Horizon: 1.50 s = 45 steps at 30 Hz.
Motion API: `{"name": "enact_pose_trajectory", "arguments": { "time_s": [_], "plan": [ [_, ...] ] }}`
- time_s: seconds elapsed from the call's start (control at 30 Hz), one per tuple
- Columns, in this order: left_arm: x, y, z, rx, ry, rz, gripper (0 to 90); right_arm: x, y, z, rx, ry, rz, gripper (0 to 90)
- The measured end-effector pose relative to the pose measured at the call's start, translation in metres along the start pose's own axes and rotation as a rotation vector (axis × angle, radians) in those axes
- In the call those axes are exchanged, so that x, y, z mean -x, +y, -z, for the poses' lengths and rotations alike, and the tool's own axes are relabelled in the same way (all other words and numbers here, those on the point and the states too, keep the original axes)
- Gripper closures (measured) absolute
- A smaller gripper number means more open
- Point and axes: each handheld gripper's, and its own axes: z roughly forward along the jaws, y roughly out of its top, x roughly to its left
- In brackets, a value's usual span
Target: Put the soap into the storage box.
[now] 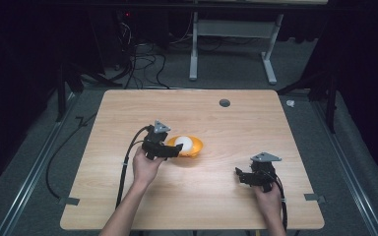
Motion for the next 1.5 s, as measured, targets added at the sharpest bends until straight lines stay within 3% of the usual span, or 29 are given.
{"name": "enact_pose_trajectory", "arguments": {
  "time_s": [0.33, 1.2, 1.5],
  "plan": [
    [0.0, -0.005, 0.011, 0.007, 0.004, -0.004, 24.6, 0.0, 0.0, 0.0, 0.0, 0.0, 0.001, 22.0],
    [-0.007, -0.026, 0.031, 0.029, 0.017, 0.042, 24.6, 0.0, 0.0, 0.0, 0.0, 0.0, 0.004, 22.0],
    [-0.008, -0.029, 0.038, 0.03, 0.032, 0.034, 24.4, 0.0, 0.0, 0.0, 0.0, 0.0, 0.003, 22.0]
  ]
}}
